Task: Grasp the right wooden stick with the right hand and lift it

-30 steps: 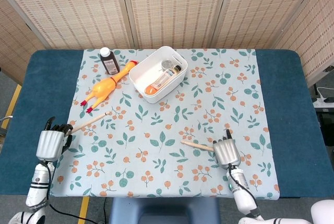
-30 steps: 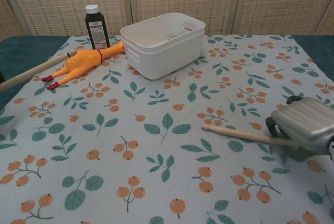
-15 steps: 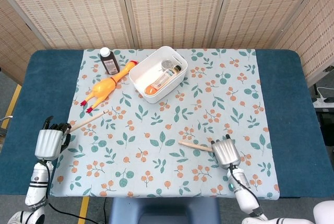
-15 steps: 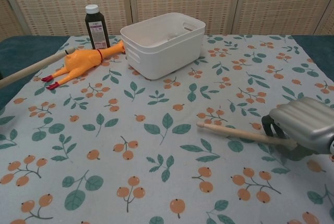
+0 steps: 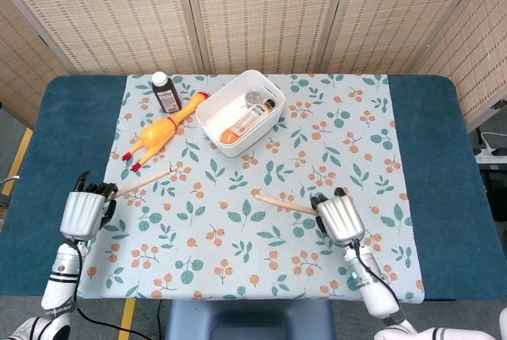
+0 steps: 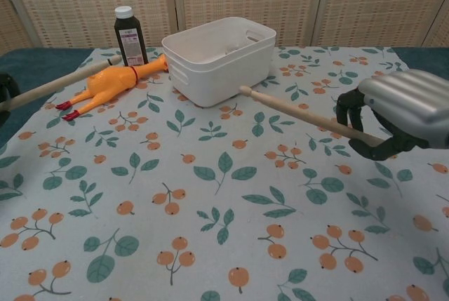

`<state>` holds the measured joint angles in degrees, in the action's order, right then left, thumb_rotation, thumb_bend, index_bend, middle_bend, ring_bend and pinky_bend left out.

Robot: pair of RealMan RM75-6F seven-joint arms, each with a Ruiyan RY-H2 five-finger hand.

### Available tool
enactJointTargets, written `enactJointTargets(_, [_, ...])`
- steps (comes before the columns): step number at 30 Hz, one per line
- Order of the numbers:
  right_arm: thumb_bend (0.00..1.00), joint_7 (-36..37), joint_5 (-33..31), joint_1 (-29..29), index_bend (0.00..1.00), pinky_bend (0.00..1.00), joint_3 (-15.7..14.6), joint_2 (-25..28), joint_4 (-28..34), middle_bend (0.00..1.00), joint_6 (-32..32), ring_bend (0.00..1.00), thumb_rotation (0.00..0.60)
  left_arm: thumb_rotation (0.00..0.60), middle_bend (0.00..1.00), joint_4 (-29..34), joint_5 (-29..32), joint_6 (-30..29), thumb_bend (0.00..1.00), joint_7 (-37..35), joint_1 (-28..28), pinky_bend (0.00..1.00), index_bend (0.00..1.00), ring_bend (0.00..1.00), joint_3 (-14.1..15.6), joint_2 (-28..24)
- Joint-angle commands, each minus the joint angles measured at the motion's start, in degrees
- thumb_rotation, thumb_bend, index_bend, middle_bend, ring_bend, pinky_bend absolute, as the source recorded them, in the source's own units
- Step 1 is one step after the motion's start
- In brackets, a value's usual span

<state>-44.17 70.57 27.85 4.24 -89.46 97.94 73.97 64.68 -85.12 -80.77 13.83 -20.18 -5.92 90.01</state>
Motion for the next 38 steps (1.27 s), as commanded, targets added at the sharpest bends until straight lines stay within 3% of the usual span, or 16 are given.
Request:
enactJointTargets(1, [0.4, 0.3, 0.0, 2.0, 1.0, 0.35, 2.3, -1.8, 0.1, 0.95, -1.6, 0.77, 0.6, 0.6, 0.88, 6.1, -1.6, 1.1, 0.59, 6.1, -1.6, 0.19, 0.84, 0.52, 0.6, -0.8])
enactJointTargets(7, [0.4, 0.2, -2.3, 4.8, 1.0, 0.35, 4.7, -3.8, 1.8, 0.95, -4.7, 0.77, 0.6, 0.6, 0.88, 12.9, 0.0, 3.5, 0.59, 12.6, -4.2, 0.19, 0.84, 0.53, -1.8, -0.4])
enactJointTargets(13, [0.43, 3.0, -5.7, 6.7, 1.0, 0.35, 7.3, -4.6, 3.1, 0.95, -7.5, 0.77, 0.6, 0.6, 0.88, 17.8, 4.2, 6.8, 0.59, 13.1, -5.6, 0.19, 0.84, 0.53, -3.8, -0.5])
enactJointTargets(20, [0.44, 5.1, -8.3, 8.4, 1.0, 0.35, 8.8, -4.2, 3.1, 0.95, -10.1, 0.77, 0.6, 0.6, 0.89, 20.7, 4.1, 6.3, 0.59, 11.5, -5.6, 0.19, 0.85, 0.53, -3.7, -0.4])
enactJointTargets(26, [0.46, 8.4, -12.6, 10.2, 1.0, 0.35, 11.2, 0.2, 6.1, 0.95, -13.7, 0.77, 0.6, 0.6, 0.89, 23.7, 1.6, 4.0, 0.59, 11.0, -4.9, 0.19, 0.85, 0.54, -2.1, -0.4])
enactJointTargets(38, [0.48, 9.0, -13.4, 11.4, 1.0, 0.35, 9.9, 3.2, 8.1, 0.95, -12.4, 0.77, 0.6, 0.6, 0.9, 23.2, 0.3, 2.5, 0.59, 13.0, -4.9, 0.19, 0.85, 0.54, -1.8, 0.6])
